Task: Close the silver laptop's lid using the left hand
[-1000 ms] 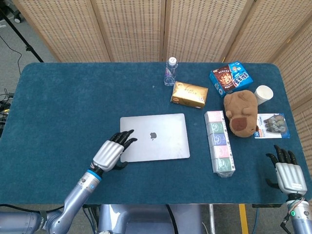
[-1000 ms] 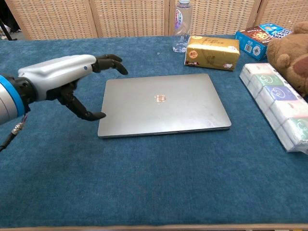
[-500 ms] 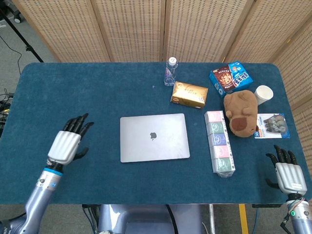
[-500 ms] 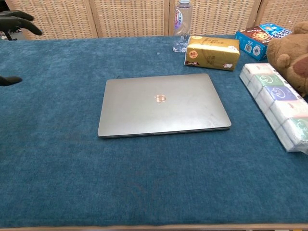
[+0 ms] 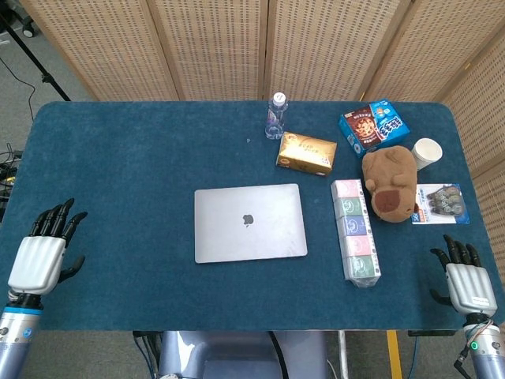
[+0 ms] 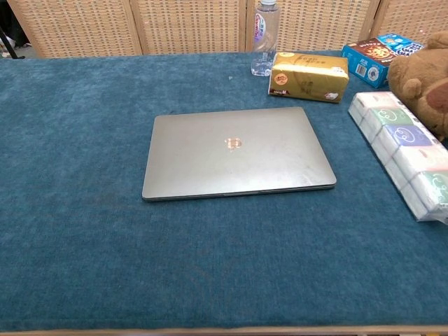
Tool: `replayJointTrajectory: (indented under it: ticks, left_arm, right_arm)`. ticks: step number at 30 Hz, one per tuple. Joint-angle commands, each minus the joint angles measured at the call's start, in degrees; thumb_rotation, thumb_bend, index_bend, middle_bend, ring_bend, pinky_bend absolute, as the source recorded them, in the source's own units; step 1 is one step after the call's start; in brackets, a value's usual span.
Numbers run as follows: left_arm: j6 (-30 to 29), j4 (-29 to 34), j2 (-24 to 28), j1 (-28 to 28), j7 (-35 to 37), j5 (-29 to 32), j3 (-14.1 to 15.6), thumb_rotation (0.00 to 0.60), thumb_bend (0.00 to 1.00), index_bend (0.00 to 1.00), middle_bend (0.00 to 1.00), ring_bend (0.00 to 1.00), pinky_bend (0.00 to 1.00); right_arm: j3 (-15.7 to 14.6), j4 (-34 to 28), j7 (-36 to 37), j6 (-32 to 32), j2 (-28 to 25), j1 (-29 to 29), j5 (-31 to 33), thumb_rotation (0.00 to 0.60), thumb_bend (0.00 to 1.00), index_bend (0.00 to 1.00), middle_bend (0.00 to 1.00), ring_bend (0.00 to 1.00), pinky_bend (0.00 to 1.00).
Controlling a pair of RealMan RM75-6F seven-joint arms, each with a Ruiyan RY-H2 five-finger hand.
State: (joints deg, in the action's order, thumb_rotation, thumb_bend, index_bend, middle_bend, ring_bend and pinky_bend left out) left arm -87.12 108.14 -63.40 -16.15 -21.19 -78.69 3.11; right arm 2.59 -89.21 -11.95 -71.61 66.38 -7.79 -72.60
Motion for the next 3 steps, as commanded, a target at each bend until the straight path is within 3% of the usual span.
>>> replayJointTrajectory:
  ticks: [1, 3]
  left_arm:
    - [-0.1, -0.2, 0.3, 0.7, 0.5, -0.4, -0.2, 0.600, 0.25, 0.19, 0.00, 0.07, 0.12]
    - [-0.1, -0.4, 0.3, 1.1, 0.8, -0.4, -0.4, 0.600, 0.26, 0.19, 0.00, 0.07, 0.12]
  right_arm:
    - [0.0, 0.0, 0.0, 0.0, 0.0, 0.0, 0.0, 0.600, 0.24, 0.21, 0.00, 0.00, 0.00]
    - [0.0, 0.0, 0.0, 0.0, 0.0, 0.0, 0.0, 0.600, 0.24, 0.21, 0.00, 0.00, 0.00]
